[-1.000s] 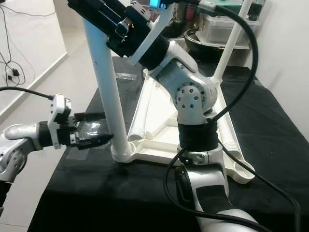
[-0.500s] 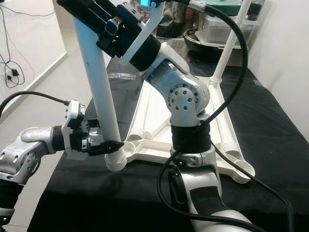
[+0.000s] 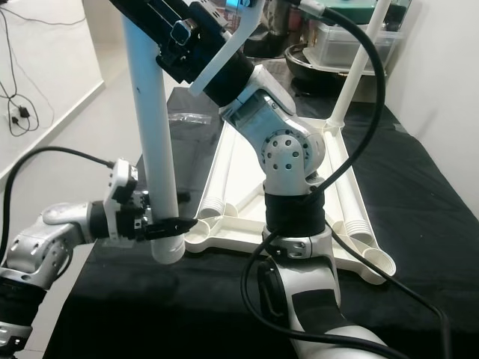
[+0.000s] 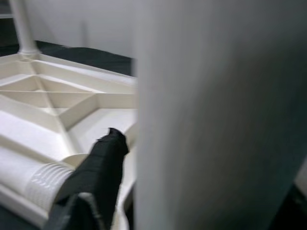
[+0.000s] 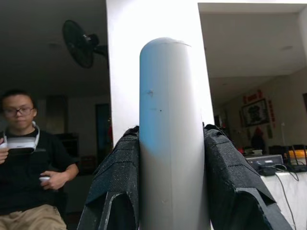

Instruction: Building children table

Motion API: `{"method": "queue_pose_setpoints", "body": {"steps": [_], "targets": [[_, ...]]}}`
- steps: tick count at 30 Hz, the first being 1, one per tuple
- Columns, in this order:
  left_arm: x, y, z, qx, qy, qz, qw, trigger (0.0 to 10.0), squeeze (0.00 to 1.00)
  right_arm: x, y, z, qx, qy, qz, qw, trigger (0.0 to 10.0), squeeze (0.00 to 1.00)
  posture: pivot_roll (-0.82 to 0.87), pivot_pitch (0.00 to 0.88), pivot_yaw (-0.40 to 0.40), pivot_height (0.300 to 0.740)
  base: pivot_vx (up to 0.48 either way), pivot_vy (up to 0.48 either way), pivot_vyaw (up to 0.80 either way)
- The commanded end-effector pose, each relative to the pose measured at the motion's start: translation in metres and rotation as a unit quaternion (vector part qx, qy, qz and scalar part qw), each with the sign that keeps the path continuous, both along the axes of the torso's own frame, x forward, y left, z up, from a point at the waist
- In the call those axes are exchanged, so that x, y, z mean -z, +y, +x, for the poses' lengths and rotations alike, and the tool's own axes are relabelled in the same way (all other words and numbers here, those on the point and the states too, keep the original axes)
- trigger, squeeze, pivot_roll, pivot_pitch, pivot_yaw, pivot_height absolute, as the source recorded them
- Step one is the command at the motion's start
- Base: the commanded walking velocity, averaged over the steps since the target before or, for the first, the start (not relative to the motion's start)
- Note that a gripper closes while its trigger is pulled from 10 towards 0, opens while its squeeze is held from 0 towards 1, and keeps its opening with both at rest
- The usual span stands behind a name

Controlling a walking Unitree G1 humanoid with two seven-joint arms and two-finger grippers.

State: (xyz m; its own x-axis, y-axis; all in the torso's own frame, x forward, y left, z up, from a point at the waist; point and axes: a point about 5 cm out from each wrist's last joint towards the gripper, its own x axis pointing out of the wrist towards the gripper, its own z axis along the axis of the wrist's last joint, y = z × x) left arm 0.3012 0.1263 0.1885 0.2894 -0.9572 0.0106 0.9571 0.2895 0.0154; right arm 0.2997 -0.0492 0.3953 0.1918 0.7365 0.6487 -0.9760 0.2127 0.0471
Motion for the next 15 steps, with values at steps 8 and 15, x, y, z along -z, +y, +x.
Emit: {"method": "queue_pose_setpoints", "body": {"steps": [8,15], "targets": [[0.005,-0.004,-0.011,0.034,0.019,-0.002,0.999,0.0,0.00,-0.007,-0.003,-0.001,-0.008,0.003,0.029,1.000,0.0,0.00,0.00,0.000,-0.050,0.740,0.000,0.000,0.00],[0.006,0.000,-0.014,0.036,0.013,0.019,0.999,0.4,0.00,-0.004,-0.004,0.014,0.035,0.055,0.011,0.998,10.0,0.01,0.01,0.000,-0.052,0.740,0.000,0.000,0.00]]}}
